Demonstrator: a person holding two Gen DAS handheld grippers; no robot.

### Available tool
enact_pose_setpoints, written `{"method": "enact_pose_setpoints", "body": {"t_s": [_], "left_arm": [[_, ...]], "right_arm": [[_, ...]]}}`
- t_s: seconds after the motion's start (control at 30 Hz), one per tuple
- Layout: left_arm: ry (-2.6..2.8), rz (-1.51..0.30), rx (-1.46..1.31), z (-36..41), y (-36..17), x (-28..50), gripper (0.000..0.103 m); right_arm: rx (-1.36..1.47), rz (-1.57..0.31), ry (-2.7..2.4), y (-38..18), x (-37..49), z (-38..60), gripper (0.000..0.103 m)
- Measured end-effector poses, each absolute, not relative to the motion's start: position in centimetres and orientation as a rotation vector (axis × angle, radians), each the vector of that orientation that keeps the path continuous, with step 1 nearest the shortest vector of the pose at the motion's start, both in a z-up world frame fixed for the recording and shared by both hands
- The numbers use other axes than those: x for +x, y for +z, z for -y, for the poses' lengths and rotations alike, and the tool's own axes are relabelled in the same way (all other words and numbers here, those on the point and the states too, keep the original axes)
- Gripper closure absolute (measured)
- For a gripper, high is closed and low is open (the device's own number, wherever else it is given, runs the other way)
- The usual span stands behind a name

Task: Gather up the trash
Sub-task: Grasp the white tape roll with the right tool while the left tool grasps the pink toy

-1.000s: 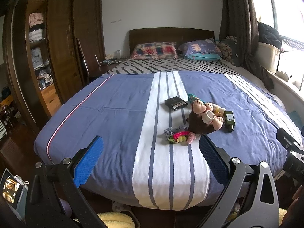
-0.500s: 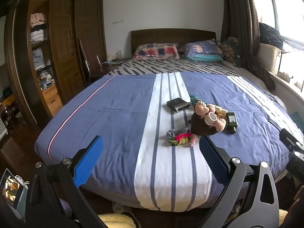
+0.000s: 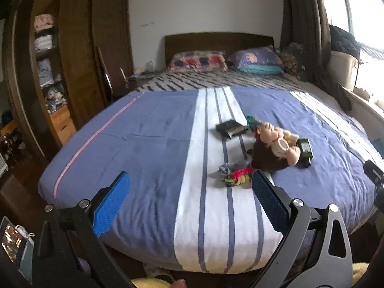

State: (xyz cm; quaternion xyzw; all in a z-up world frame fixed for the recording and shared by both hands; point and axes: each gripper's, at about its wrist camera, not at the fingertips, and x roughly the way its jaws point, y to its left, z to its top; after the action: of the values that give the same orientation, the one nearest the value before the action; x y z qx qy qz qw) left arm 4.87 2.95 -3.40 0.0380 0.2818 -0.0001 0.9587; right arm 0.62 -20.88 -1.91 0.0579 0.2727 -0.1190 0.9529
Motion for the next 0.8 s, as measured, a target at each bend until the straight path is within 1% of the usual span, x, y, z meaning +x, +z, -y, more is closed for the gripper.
{"method": "enact_pose_setpoints", "body": {"t_s": [0.1,0.23,0.3,0.37,0.4,0.47,0.5,0.57,0.63,0.8], "left_arm": [[-0.028,-0.609,0.103,-2.7,-5.1,6.4,0.008],[-0.028,-0.652,0.131,-2.7,-6.8,8.4,0.008],[-0.016,-0.666,0.139,-2.9,-7.3,9.2,0.008],[-0.016,-0.676,0.136,-3.2,-7.7,9.9,0.008],[-0.022,-0.682,0.136,-3.2,-7.9,10.3,0.008],[-0.031,-0.688,0.136,-3.2,-8.1,10.9,0.008],[-0.036,-0.689,0.137,-3.1,-8.1,11.2,0.008],[-0.046,-0.693,0.133,-2.9,-8.3,11.8,0.01],[-0.053,-0.706,0.126,-2.9,-8.4,12.7,0.012],[-0.075,-0.723,0.123,-2.5,-9.2,14.2,0.013]], "right_arm": [[0.175,-0.582,-0.168,-3.2,2.7,21.2,0.003],[0.167,-0.617,-0.105,-5.0,6.3,20.3,0.003],[0.153,-0.634,-0.068,-5.6,8.0,19.5,0.01],[0.143,-0.639,-0.017,-5.9,9.9,18.6,0.019],[0.139,-0.64,0.002,-6.0,10.7,18.3,0.022],[0.114,-0.661,0.049,-6.3,12.4,17.3,0.035],[0.11,-0.671,0.073,-6.4,13.0,17.0,0.038],[0.122,-0.703,0.121,-7.0,14.7,16.5,0.052],[0.12,-0.732,0.139,-7.5,16.2,16.1,0.057],[0.147,-0.752,0.166,-8.4,17.8,16.2,0.057]]}}
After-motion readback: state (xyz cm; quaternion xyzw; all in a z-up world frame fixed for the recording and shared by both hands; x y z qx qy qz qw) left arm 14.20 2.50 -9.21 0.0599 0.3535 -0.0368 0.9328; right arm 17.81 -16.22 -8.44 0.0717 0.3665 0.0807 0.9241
